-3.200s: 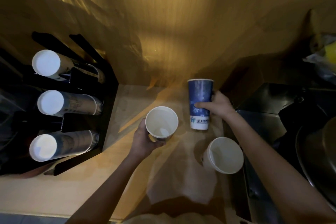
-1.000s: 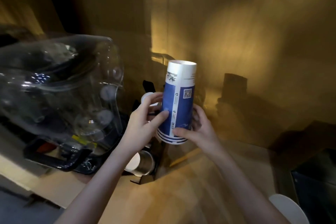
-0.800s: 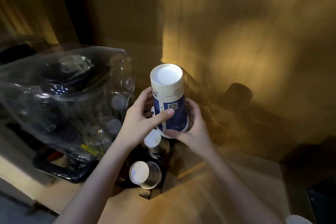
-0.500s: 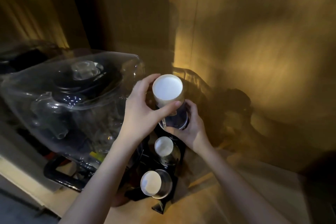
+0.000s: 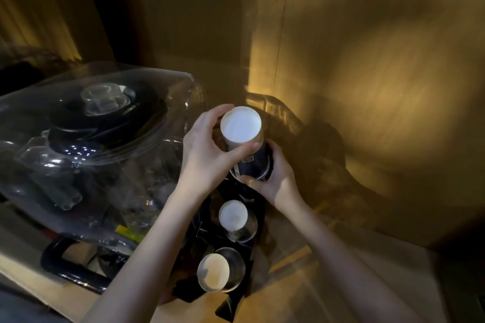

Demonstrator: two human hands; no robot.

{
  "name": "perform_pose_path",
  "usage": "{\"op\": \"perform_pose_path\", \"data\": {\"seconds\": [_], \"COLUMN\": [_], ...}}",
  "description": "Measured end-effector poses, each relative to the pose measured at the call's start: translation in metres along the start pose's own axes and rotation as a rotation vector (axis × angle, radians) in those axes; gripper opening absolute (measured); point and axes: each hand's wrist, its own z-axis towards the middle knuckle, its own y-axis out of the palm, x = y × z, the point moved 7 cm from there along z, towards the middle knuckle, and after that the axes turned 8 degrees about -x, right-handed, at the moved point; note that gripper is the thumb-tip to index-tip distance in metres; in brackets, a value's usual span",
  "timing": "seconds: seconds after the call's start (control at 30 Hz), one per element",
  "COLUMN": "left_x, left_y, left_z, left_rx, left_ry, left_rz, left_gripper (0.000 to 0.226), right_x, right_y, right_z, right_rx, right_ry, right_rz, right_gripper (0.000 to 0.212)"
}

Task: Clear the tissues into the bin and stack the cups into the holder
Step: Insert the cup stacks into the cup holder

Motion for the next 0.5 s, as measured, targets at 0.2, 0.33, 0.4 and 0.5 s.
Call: {"op": "perform_pose_path", "data": {"seconds": [0.2, 0.33, 0.4, 0.5], "left_x": [-0.028, -0.047, -0.053, -0.059], "left_y": [0.029, 0.045, 0.051, 0.058], "left_z": [0.005, 0.004, 0.002, 0.001], "left_rx": [-0.064, -0.100, -0.113, -0.129], "left_ry": [-0.058, -0.103, -0.114, -0.129], "left_rz": [0.043, 0.046, 0.054, 0.076], "left_gripper": [0.066, 0.068, 0.068, 0.066], "right_x": [-0.007, -0.012, -0.012, -0.009], "right_y": [-0.011, -0.013, -0.014, -0.012], "right_z": [-0.006, -0.009, -0.009, -0.009], "right_rx": [0.061, 0.089, 0.101, 0.093], "right_ry": [-0.032, -0.056, -0.074, -0.081], "right_rz": [-0.085, -0.090, -0.095, -0.129], "right_gripper": [0.081, 0.071, 0.067, 0.063]}}
